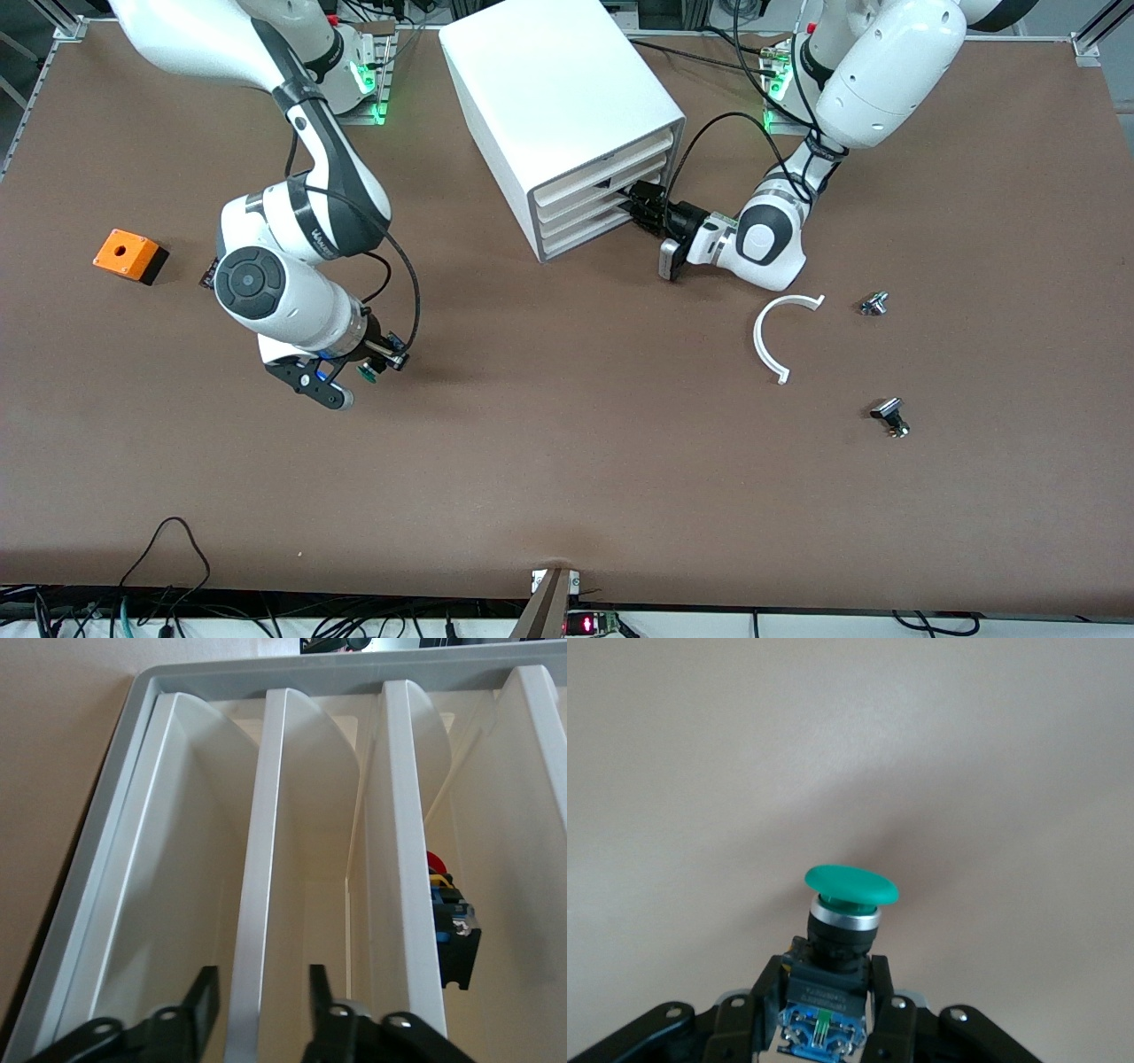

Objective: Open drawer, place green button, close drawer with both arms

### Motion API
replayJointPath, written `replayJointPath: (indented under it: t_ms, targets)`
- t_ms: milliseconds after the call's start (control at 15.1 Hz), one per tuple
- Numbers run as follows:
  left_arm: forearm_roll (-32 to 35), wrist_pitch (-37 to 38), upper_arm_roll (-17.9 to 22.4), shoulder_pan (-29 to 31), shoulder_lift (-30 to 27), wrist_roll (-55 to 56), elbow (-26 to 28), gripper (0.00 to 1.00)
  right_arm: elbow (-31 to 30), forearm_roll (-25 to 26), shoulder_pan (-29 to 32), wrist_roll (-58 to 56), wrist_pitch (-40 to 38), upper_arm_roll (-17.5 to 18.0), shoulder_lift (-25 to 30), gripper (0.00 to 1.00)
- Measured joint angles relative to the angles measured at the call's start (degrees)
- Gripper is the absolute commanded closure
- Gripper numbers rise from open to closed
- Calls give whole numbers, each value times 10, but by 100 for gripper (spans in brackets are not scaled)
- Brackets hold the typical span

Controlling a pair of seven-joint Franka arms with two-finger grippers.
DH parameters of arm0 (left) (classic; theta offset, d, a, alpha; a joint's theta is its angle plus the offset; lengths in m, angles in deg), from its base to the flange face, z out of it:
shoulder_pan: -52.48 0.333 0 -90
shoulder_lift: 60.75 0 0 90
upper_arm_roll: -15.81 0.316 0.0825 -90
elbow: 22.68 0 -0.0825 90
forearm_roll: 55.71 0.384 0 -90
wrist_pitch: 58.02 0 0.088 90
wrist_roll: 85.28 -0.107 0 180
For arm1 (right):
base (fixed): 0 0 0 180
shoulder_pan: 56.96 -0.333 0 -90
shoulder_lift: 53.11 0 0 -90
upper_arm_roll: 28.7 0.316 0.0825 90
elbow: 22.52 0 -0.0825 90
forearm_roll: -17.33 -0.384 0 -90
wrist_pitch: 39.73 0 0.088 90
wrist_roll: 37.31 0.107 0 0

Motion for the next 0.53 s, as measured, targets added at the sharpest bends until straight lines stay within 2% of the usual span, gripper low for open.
replayJointPath:
  t_ms: [531]
  targets:
    - [-1,-8,7,14,0,0,-3,100,58,0,-10,209,-28,70,0,100]
